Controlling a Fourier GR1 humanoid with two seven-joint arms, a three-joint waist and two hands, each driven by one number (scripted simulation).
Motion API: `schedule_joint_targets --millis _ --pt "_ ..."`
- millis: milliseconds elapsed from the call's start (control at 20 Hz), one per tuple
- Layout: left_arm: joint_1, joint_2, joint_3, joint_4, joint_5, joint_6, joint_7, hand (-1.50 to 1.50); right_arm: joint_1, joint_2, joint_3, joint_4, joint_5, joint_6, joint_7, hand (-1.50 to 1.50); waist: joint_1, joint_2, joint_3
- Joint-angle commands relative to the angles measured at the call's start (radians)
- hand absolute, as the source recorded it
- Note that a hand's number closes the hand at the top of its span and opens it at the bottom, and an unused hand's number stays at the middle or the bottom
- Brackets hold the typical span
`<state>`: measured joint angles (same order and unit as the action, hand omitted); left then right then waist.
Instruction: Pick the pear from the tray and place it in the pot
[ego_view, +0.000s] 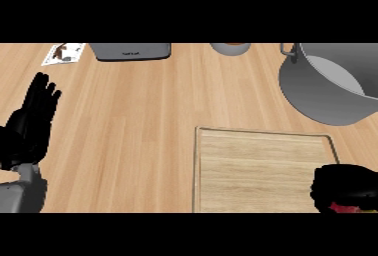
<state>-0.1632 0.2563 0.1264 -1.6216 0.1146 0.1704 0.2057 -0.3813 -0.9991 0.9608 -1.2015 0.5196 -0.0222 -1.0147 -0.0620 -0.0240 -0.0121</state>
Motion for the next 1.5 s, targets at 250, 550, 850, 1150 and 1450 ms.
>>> schedule_joint_targets --millis 250,550,850,1150,1450 --pt "0.012 -0.008 0.002 -0.003 0.005 -0.01 -0.005 0.0 0.399 -0.276 -0.146 -0.074 -0.188 -0.331 -0.175 1.5 0.011 0.016 0.012" --pt "0.023 0.009 0.015 -0.06 0.011 -0.007 0.025 0.0 0.441 -0.316 -0.353 -0.125 -0.623 -0.196 -0.271 1.5 -0.005 0.01 0.013" --pt "0.047 -0.004 0.002 -0.063 0.004 -0.009 0.021 0.0 0.466 -0.383 -0.555 -0.175 -0.959 -0.047 -0.261 1.5 -0.002 0.01 0.011" --pt "0.007 -0.024 -0.017 -0.026 -0.006 -0.015 -0.006 0.0 0.479 -0.415 -0.705 0.047 -1.104 0.125 -0.309 1.5 0.037 0.022 0.013" --pt "-0.019 -0.046 -0.047 0.001 -0.012 -0.033 -0.022 0.0 0.285 -0.367 -0.721 0.106 -1.101 0.283 -0.063 1.5 0.084 0.03 0.013"
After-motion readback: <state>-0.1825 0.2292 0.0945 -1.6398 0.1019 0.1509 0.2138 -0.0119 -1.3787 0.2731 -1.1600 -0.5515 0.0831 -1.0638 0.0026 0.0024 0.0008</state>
